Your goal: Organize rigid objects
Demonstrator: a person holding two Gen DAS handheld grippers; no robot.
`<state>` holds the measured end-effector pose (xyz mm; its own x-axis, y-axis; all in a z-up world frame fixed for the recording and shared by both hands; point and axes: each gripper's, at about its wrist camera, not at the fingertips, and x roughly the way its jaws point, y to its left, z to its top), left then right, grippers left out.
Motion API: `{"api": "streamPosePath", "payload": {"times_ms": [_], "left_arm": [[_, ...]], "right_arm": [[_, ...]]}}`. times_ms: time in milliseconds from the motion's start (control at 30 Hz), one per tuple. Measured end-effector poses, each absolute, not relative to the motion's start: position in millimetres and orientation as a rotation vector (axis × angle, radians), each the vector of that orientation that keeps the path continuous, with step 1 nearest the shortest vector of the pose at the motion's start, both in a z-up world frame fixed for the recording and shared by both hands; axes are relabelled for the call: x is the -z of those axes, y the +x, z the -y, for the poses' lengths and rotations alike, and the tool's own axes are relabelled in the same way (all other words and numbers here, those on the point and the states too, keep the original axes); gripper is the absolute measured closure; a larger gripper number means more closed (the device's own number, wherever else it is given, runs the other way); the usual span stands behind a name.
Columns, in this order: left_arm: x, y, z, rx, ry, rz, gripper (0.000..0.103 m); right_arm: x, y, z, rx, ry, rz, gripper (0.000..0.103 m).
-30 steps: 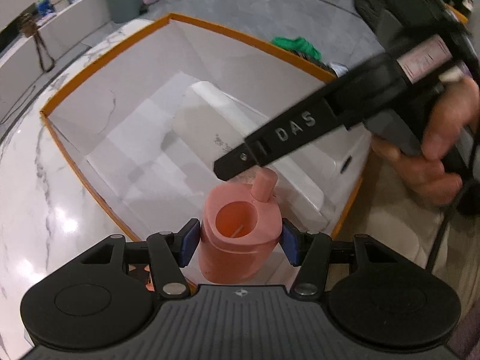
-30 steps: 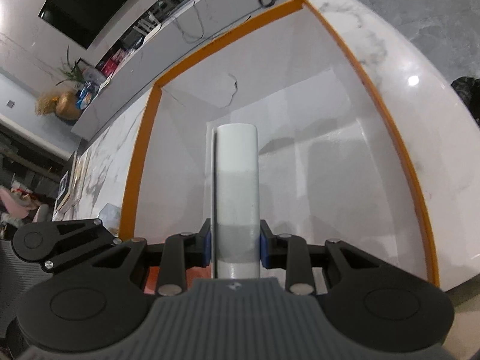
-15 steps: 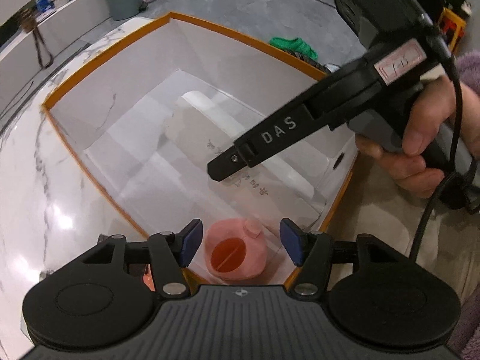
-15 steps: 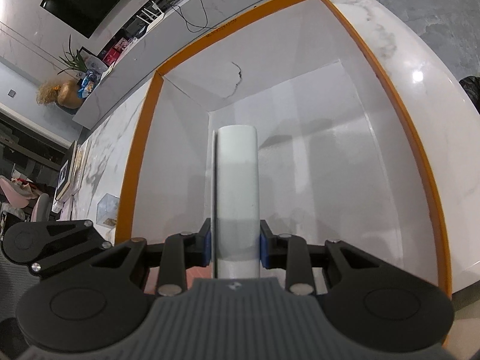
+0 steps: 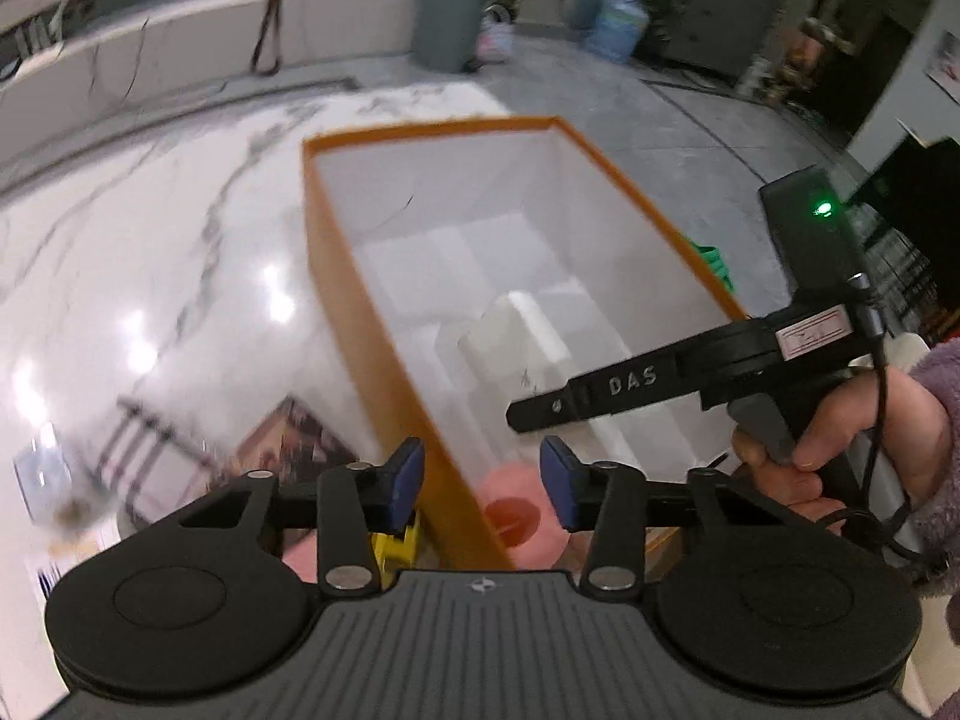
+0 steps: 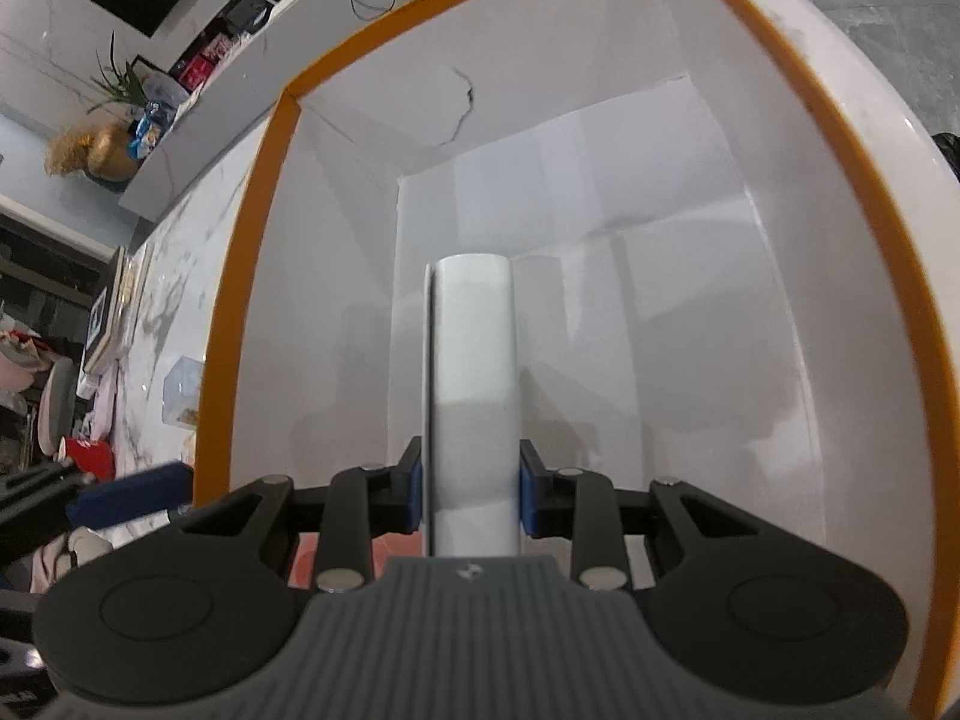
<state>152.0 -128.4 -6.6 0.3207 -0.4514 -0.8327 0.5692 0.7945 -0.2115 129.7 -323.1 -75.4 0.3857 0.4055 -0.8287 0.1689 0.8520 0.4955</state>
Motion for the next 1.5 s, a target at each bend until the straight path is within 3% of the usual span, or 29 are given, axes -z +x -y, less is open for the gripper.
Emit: {"api": "streamPosePath", "payload": {"times_ms": [233,433,833,1100,1500], "left_arm": [[21,158,123,0.649,0.066,-1.103,0.069],[21,154,117,0.645,0.061,-1.102,0.08],[21,148,120,0.632,0.063,-1.1,0.081],[21,143,125,0.635,0.074,-1.099,0.081],[-1,136,95,0.673,0.06,-1.025,0.077]], "right_arm": [[79,136,315,-0.133,0.475,-1.28,0.073],[67,135,314,-0.093,0.354,-1.291,0.064],[68,132,312,-0.052,0.284,-1.326,0.058],[73,129,313,-0.08,0.257,-1.321,0.066],[43,113,296,-0.098,0.195,-1.221,0.066]]}}
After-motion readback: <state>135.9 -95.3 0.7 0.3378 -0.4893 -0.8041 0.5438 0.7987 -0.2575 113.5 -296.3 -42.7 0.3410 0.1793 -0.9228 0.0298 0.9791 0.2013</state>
